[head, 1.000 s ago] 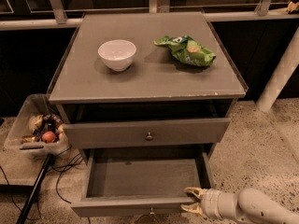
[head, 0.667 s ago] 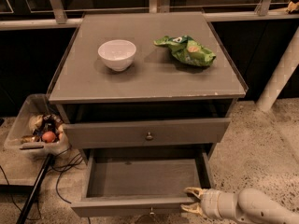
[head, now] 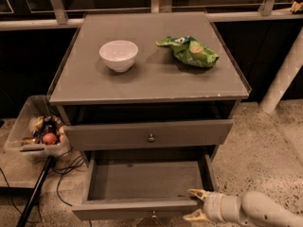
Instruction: Open middle drawer
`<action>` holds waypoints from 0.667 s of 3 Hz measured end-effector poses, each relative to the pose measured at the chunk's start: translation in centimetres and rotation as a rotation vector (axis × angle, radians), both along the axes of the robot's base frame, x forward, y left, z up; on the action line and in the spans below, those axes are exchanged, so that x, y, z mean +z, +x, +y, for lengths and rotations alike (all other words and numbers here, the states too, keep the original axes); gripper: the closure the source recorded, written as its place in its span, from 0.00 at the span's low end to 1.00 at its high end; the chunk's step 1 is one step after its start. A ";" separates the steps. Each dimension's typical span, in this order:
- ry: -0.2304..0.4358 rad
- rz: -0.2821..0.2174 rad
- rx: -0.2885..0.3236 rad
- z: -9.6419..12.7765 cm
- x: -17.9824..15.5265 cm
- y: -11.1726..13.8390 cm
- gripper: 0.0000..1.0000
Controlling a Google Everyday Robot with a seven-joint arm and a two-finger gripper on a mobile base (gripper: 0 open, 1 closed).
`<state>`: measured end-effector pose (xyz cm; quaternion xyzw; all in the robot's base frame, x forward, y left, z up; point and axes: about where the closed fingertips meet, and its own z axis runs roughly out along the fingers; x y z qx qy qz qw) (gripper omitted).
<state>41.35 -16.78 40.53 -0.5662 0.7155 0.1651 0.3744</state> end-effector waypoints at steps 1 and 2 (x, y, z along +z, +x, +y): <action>0.000 0.000 0.000 0.0 0.0 0.0 0.00; 0.000 0.000 0.000 0.0 0.0 0.0 0.00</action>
Offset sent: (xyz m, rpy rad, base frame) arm 0.0000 0.0000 0.0000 0.0000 0.0000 0.0000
